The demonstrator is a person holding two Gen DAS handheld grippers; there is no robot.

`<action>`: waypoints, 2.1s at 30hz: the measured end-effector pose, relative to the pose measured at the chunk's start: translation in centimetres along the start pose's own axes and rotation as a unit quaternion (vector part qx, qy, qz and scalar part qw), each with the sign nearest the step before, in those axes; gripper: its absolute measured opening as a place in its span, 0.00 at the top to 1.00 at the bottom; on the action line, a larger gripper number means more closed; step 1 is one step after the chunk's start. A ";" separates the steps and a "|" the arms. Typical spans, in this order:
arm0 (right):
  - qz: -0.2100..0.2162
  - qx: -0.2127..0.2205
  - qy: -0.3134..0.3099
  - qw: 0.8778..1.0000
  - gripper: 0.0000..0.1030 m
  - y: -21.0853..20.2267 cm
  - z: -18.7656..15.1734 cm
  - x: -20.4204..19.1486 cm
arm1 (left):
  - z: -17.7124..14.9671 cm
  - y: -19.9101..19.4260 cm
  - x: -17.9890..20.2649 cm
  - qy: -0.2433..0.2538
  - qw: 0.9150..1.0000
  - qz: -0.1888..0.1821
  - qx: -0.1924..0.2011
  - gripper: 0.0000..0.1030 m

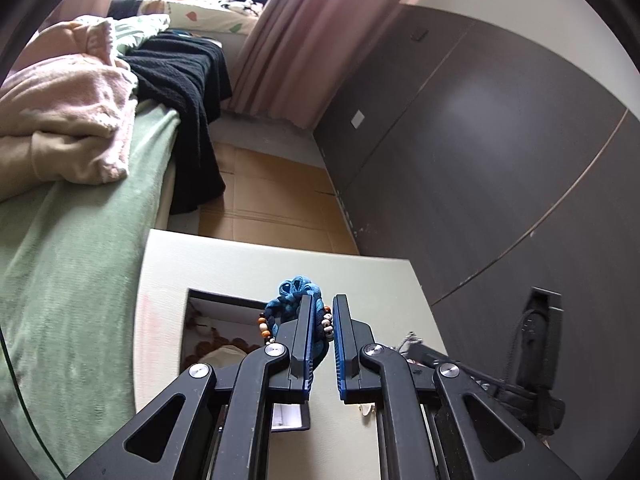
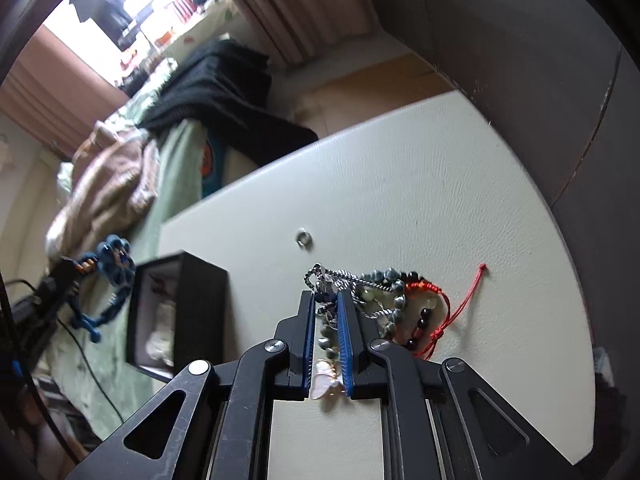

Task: Organize jewelry
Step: 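Lift the blue bracelet with the left tool while the right tool grasps a silver chain bracelet, then lower both held bracelets into the black box and open both tools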

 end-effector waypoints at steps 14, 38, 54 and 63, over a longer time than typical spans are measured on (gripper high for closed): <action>0.028 0.134 -0.033 0.990 0.88 -10.7 1.9 -6.0 | 2.5 -6.3 -1.9 -0.021 0.997 -0.034 0.073 0.92; 0.048 0.277 -0.121 0.952 0.98 -25.6 3.5 -19.7 | 3.6 -11.5 -4.2 -0.045 0.989 -0.055 0.128 0.91; 0.036 0.181 -0.122 0.975 0.98 -16.8 0.7 -18.6 | 3.4 -11.1 -4.5 -0.045 0.992 -0.040 0.112 0.91; 0.029 0.128 -0.052 0.990 0.78 -11.0 0.5 -11.9 | 1.9 -5.9 -3.0 -0.019 0.999 -0.020 0.029 0.91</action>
Point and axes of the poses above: each gripper's, at about its wrist camera, not at the fingertips, and y roughly the way its jaws point, x to its right, z to its top, the point moved 1 cm from there along y, roughly the way its jaws point, and after that the axes turned 14 degrees about -z, right-handed, at the moved point
